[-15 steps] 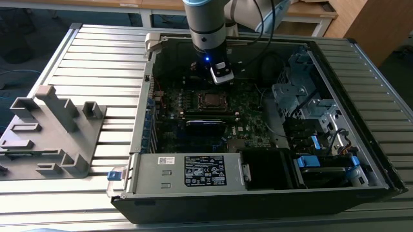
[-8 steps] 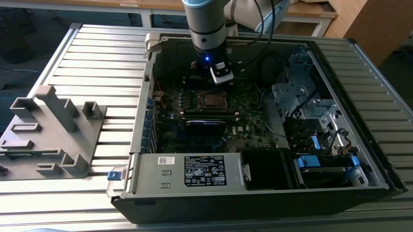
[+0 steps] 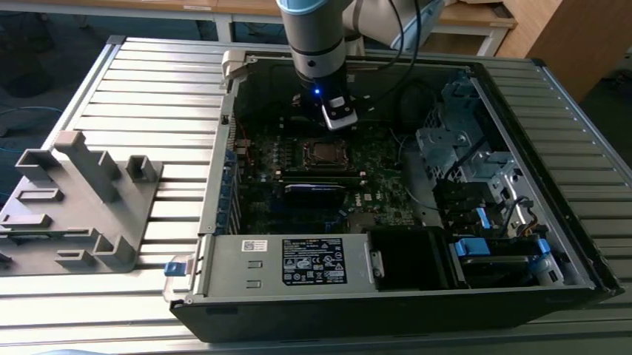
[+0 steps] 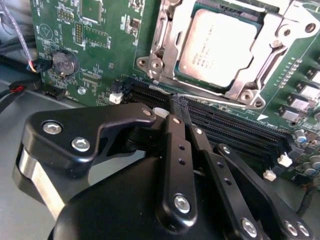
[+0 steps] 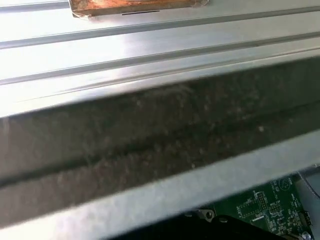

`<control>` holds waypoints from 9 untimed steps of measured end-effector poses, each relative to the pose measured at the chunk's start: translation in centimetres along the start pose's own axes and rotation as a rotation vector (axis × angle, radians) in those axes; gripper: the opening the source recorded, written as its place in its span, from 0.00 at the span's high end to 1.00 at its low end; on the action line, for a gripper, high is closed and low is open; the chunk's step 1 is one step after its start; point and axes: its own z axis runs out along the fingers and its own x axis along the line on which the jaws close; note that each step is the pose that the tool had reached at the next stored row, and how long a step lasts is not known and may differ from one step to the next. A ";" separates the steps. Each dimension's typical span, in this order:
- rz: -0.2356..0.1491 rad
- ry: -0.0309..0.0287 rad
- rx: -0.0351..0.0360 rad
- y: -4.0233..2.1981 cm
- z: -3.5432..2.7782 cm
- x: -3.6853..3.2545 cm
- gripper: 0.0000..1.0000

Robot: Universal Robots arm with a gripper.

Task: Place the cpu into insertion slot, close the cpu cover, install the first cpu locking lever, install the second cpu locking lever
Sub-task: 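Install the first cpu locking lever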

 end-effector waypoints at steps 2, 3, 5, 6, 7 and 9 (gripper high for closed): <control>0.000 -0.0002 0.0001 -0.18 -0.03 -0.05 0.89; 0.000 -0.0005 0.0002 -0.27 -0.05 -0.07 0.89; 0.000 -0.0025 -0.0007 -0.35 -0.01 -0.09 0.89; -0.001 -0.0039 -0.0010 -0.36 0.02 -0.08 0.89; -0.001 -0.0049 -0.0012 -0.37 0.03 -0.08 0.89; -0.001 -0.0051 -0.0012 -0.35 -0.02 -0.08 0.89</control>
